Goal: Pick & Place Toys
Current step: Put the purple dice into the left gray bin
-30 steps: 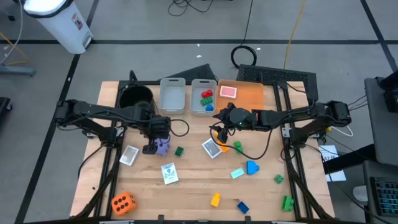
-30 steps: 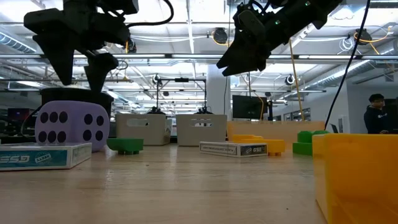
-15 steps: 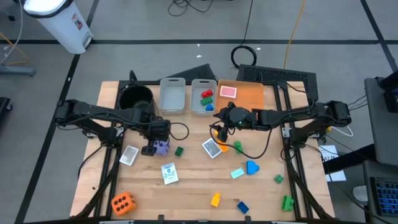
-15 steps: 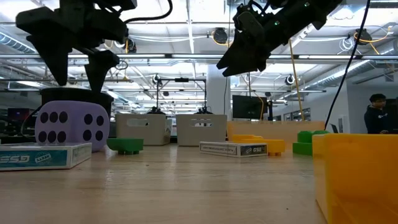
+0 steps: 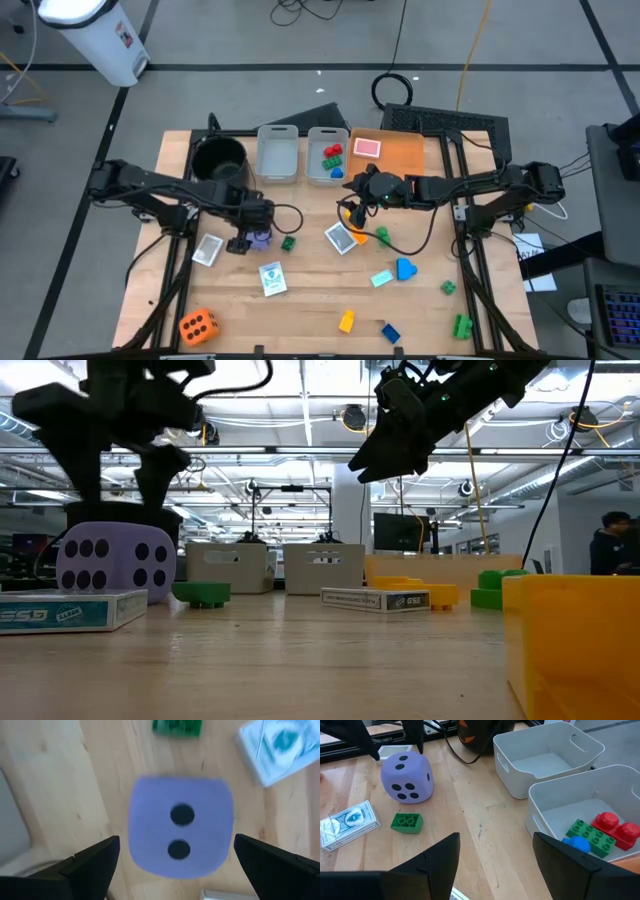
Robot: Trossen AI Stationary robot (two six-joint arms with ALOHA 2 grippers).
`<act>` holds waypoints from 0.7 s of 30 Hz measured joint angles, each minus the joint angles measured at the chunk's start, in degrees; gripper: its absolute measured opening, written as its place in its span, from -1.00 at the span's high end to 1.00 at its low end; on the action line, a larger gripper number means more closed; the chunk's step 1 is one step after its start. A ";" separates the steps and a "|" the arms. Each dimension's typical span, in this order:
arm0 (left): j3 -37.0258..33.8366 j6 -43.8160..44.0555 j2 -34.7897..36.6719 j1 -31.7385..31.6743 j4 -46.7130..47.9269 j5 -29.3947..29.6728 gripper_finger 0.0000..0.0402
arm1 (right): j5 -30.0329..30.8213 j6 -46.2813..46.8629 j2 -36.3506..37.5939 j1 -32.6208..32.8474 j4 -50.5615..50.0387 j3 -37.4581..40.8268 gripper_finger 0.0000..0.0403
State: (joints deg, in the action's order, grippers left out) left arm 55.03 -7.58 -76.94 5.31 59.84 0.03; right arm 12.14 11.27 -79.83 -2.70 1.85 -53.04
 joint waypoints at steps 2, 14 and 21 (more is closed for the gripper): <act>-1.16 0.45 -0.01 -0.01 0.08 0.00 -0.99 | 0.00 0.01 0.00 0.00 0.00 0.00 -0.20; -1.54 -0.09 -0.01 -0.03 -4.10 -0.02 -0.99 | -0.02 0.01 0.00 0.00 0.00 0.00 -0.20; -2.68 -1.44 -0.01 -0.02 -5.25 -1.60 -0.99 | -0.02 0.01 0.00 0.00 0.00 0.00 -0.20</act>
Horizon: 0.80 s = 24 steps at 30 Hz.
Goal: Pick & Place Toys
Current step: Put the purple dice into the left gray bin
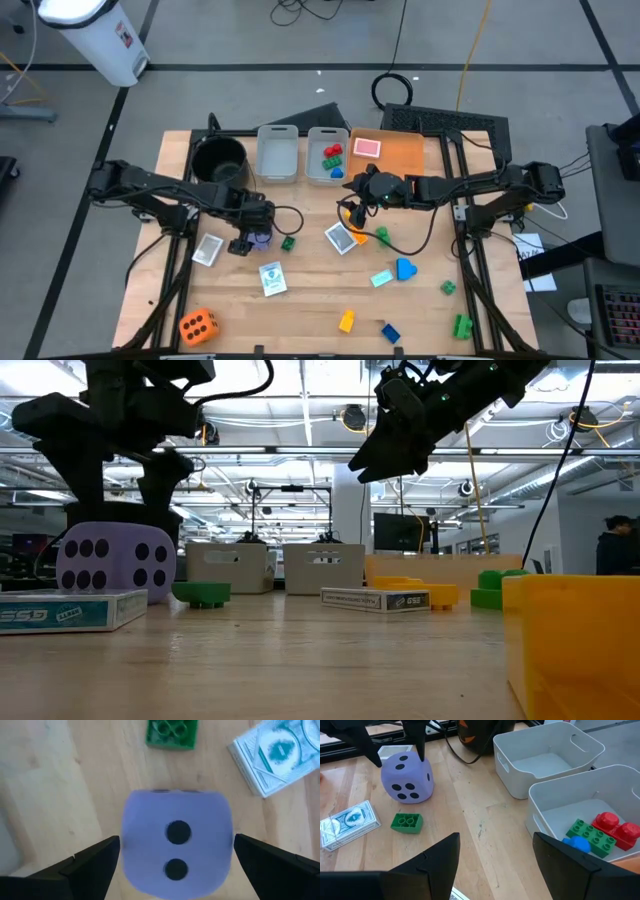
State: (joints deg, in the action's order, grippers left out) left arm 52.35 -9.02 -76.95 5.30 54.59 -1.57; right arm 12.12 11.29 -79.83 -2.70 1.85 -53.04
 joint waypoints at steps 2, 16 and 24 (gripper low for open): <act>-1.17 0.06 0.03 0.02 -0.40 -0.78 -0.99 | 0.00 0.00 0.00 0.00 0.00 0.00 -0.20; -2.68 1.86 0.04 -0.02 -4.91 0.12 -0.99 | 0.00 0.00 0.00 0.00 -0.02 0.00 -0.20; -4.38 4.89 -0.57 0.03 -5.93 -0.85 -0.99 | 0.00 0.00 0.00 0.00 -0.02 0.00 -0.20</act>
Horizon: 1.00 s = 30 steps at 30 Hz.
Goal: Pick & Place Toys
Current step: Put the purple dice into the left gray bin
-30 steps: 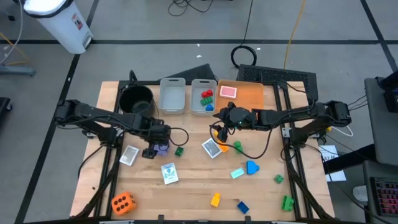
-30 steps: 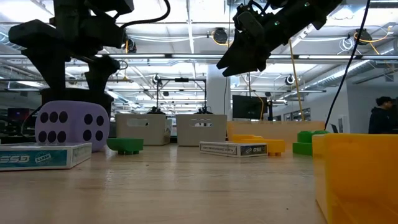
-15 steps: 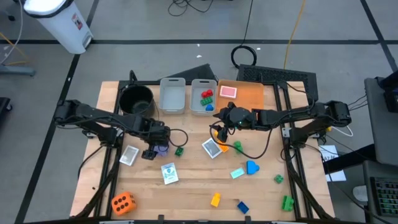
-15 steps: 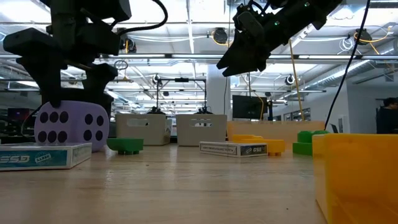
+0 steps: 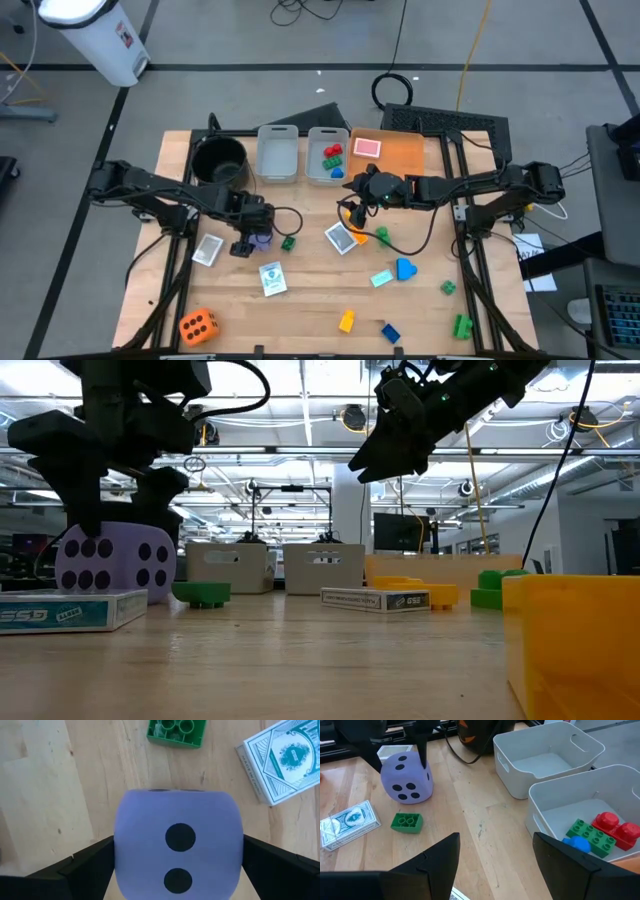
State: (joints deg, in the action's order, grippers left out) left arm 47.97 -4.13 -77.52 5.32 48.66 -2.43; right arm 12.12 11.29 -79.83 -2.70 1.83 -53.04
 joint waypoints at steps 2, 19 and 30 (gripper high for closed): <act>-0.43 1.66 -0.01 -0.02 -0.08 -0.16 -0.99 | -0.01 0.01 0.00 0.00 -0.02 0.00 -0.20; -0.57 0.15 -0.15 0.07 -0.81 1.08 -0.99 | -0.20 1.73 0.00 0.00 0.00 0.00 -0.20; -0.64 5.49 -0.17 0.09 -2.01 1.65 -0.99 | -0.22 1.74 0.00 0.00 0.00 0.00 -0.20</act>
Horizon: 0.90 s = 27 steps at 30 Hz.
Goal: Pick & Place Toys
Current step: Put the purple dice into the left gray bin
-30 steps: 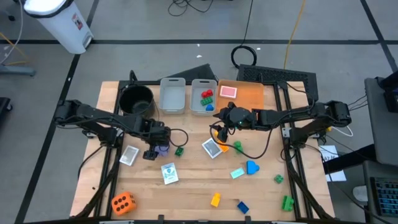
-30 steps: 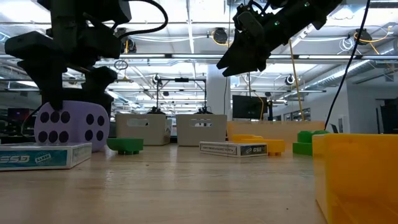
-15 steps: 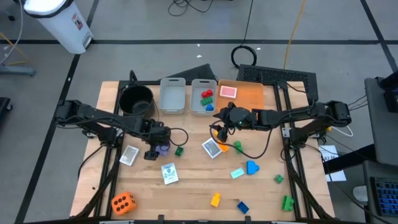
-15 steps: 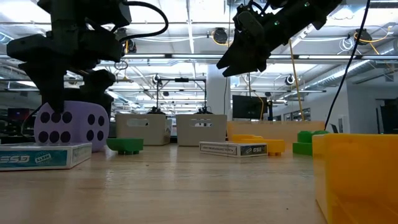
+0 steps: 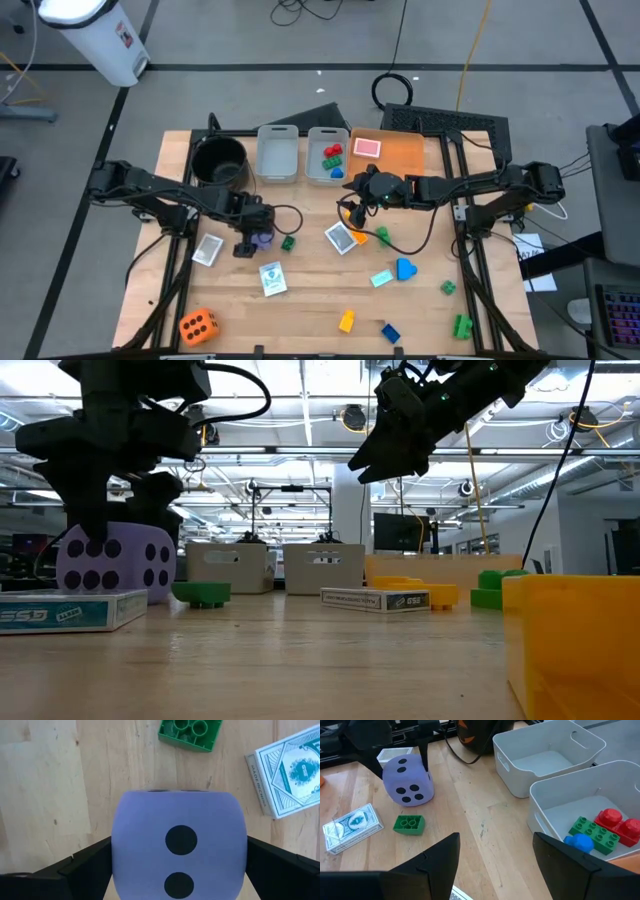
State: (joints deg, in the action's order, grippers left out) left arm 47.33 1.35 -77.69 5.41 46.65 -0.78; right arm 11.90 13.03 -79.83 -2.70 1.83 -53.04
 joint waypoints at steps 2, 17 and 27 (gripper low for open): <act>0.00 0.97 -0.02 0.00 -0.02 0.00 -0.99 | 0.00 0.01 0.00 0.00 0.00 0.00 -0.20; 0.07 5.37 0.00 -0.02 -0.30 0.00 -0.76 | -0.02 0.02 0.00 0.00 0.00 0.00 -0.20; 4.88 6.92 -0.15 -0.61 0.49 -1.10 -0.74 | -0.04 0.25 0.00 0.00 0.02 0.00 -0.20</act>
State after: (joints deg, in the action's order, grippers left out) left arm 52.21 8.27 -77.84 4.80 47.14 -1.88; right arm 11.86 13.28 -79.83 -2.70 1.85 -53.04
